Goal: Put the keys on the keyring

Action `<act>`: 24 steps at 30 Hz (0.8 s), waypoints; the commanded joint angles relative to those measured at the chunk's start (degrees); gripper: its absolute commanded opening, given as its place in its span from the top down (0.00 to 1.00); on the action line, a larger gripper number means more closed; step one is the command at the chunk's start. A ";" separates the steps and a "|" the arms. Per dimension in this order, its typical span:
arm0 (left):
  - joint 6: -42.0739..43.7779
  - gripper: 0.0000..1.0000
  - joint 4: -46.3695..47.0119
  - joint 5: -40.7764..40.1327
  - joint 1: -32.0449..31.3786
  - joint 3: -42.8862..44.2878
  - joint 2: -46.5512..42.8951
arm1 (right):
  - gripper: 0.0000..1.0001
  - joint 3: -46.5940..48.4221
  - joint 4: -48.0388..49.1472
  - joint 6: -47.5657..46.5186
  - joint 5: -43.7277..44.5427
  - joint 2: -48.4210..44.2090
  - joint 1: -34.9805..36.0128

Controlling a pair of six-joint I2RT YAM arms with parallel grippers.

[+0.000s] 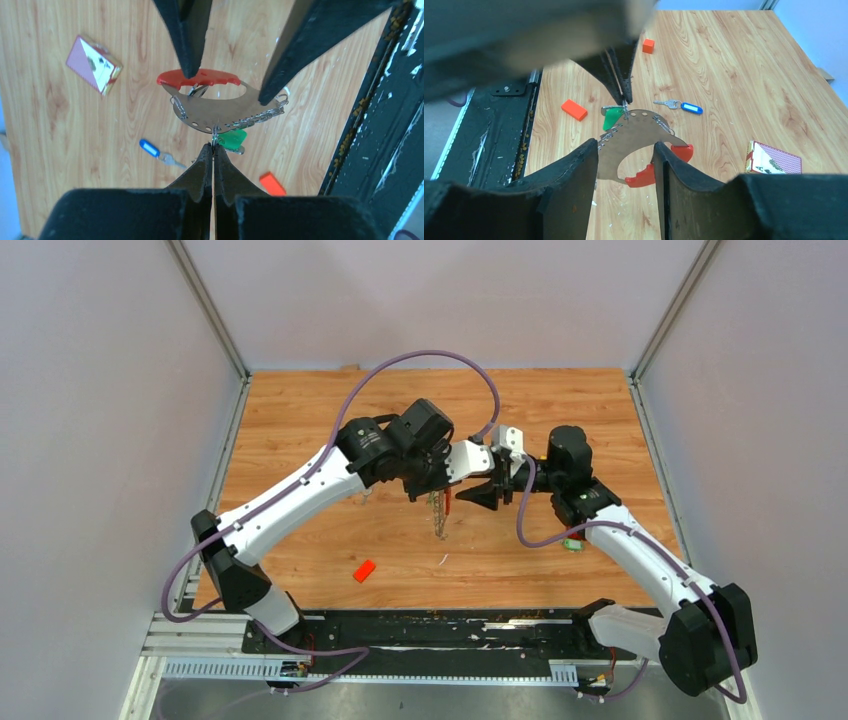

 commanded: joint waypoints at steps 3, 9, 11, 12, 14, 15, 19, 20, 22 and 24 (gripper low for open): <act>-3.20 1.00 -9.03 -1.75 -0.38 8.14 2.67 | 0.56 -0.41 4.38 1.59 -2.22 -0.50 0.19; -2.86 1.00 -6.01 3.95 -0.38 6.76 0.35 | 0.60 -1.03 8.52 5.84 -4.03 -0.12 0.14; -2.72 1.00 -4.10 6.27 -0.38 5.49 -0.89 | 0.61 -1.30 10.04 7.26 -4.69 0.08 0.18; -2.49 1.00 -2.92 7.37 -0.38 4.83 -1.44 | 0.61 -1.44 10.83 7.96 -5.08 0.16 0.19; -2.52 1.00 -0.80 9.54 -0.38 3.39 -2.85 | 0.61 -1.71 12.45 9.26 -6.09 0.35 0.17; -2.56 1.00 0.19 10.27 -0.38 2.75 -3.52 | 0.61 -1.80 13.13 9.94 -6.67 0.45 0.19; -2.92 1.00 2.30 10.96 -0.38 1.41 -4.69 | 0.61 -2.09 14.61 11.29 -8.39 0.69 0.28; -3.03 1.00 2.40 10.83 -0.38 1.35 -4.70 | 0.61 -2.07 14.85 11.64 -8.78 0.79 0.29; -3.25 1.00 2.77 10.87 -0.38 0.94 -4.71 | 0.62 -1.91 15.19 12.11 -9.41 0.90 0.35; -3.31 1.00 3.02 11.11 -0.36 0.55 -4.65 | 0.63 -1.81 15.35 12.46 -9.60 0.99 0.44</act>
